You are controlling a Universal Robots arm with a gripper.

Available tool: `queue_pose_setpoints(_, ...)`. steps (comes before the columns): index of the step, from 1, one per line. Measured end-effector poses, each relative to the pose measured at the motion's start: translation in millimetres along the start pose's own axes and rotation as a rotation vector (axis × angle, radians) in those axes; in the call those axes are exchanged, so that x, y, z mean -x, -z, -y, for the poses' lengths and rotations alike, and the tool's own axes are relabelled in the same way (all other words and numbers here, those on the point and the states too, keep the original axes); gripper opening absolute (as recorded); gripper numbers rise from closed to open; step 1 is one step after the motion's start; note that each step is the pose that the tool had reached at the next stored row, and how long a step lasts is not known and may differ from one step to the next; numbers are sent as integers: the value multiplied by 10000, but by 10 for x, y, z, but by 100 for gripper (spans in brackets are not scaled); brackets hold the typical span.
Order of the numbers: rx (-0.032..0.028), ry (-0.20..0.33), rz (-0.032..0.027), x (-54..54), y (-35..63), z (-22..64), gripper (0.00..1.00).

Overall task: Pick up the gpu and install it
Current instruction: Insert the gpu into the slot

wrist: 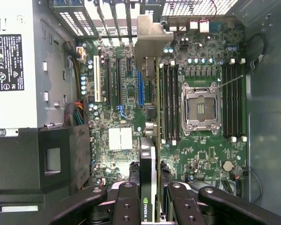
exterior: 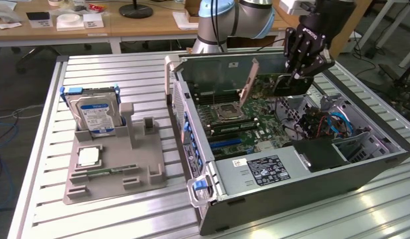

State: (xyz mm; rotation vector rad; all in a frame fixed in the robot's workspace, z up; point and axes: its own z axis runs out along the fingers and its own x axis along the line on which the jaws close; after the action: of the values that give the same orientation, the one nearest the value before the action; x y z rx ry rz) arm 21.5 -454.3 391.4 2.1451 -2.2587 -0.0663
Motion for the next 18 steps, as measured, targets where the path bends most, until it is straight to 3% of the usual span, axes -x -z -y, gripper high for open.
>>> queue_pose_setpoints(13, -8, 3, 0, -3, -22, -53, 27)
queue_pose_setpoints(18, -82, 25, 3, -5, -84, -81, 27)
